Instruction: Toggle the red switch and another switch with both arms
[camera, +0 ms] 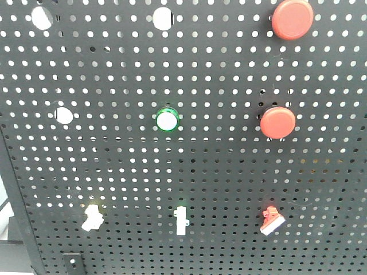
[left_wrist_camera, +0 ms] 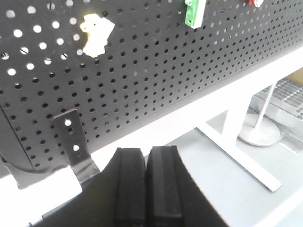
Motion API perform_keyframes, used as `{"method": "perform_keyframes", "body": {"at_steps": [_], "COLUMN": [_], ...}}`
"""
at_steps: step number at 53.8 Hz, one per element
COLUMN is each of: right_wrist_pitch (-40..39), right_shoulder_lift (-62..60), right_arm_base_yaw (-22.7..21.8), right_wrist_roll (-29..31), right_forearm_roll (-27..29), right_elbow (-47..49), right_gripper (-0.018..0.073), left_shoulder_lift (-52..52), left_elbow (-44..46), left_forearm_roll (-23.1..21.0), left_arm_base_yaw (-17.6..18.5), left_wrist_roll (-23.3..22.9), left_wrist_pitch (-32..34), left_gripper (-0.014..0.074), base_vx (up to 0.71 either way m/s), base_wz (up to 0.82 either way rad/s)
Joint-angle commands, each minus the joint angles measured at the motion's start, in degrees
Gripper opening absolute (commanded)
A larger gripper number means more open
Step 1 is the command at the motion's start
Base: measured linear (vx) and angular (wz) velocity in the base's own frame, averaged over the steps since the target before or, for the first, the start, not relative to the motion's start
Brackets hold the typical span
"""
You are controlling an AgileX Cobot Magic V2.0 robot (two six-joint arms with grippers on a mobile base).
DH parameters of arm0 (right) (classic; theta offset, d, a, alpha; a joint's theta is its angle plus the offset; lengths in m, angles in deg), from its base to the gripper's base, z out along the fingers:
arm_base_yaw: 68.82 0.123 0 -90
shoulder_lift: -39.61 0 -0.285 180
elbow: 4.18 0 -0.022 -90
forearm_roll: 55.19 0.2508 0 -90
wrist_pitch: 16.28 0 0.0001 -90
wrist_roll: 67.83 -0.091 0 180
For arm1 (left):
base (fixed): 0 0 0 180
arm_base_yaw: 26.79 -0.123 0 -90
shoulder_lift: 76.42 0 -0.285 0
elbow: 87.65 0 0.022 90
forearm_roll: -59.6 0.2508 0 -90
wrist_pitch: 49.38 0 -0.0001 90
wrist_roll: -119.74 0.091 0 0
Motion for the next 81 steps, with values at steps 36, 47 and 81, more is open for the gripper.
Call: {"method": "perform_keyframes", "body": {"at_steps": [36, 47, 81], "right_wrist_pitch": [-2.8, -2.8, -2.6], "right_shoulder_lift": [-2.1, -2.1, -2.1], "right_arm_base_yaw": [0.0, 0.0, 0.0], "right_wrist_roll": [0.6, 0.6, 0.6], "right_forearm_roll": [0.9, 0.9, 0.9], "right_elbow": [-4.0, -4.0, -4.0], "right_gripper": [-0.0006, -0.0006, -0.0006], "left_shoulder_lift": [-0.1, 9.1, 29.0], "left_elbow": [-0.2, -12.6, -28.0], "left_forearm_roll": [1.9, 5.6, 20.1], "left_arm_base_yaw": [0.2, -6.1, -19.6], "left_wrist_roll": [-0.1, -0.3, -19.8], "left_wrist_pitch": [2.4, 21.4, 24.9], "left_gripper": [0.0003, 0.0003, 0.0003], "base_vx": [0.00, 0.00, 0.00], "base_wz": [0.00, 0.00, 0.00]}}
